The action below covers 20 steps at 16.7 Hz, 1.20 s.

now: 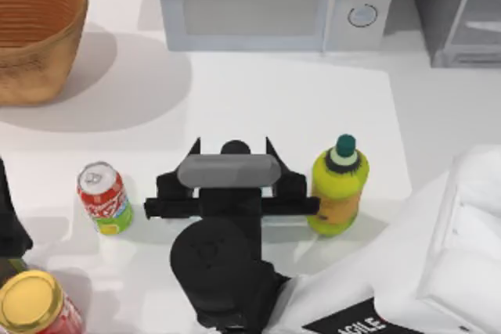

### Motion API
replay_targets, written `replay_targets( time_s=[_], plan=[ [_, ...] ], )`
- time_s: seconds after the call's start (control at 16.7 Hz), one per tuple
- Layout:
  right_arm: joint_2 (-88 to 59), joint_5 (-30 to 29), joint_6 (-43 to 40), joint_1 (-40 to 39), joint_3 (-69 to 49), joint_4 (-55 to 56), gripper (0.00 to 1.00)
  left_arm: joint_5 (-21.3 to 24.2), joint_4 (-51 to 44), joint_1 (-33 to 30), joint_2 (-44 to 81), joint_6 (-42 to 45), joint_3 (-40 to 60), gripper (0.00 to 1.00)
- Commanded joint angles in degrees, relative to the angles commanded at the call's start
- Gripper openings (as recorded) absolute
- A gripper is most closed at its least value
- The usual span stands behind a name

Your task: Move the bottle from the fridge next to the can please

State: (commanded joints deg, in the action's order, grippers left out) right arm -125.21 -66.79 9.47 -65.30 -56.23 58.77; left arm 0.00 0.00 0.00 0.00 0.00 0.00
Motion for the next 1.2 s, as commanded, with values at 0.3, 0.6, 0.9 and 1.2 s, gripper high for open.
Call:
replay_targets(
  time_s=[0.3,0.6,0.9,1.2],
  plan=[
    [0.00,0.00,0.00,0.00,0.00,0.00,1.00,0.00,0.00,0.00,0.00,0.00,0.00,1.00],
    [0.15,-0.19,0.11,-0.34,0.06,-0.04,1.00,0.00,0.00,0.00,0.00,0.00,0.00,1.00],
    [1.82,-3.98,2.17,-4.23,2.70,-1.13,1.00,0.00,0.00,0.00,0.00,0.00,0.00,1.00],
    [2.18,-3.71,2.16,-3.93,2.59,-1.55,1.00,0.00,0.00,0.00,0.00,0.00,0.00,1.00]
  ],
)
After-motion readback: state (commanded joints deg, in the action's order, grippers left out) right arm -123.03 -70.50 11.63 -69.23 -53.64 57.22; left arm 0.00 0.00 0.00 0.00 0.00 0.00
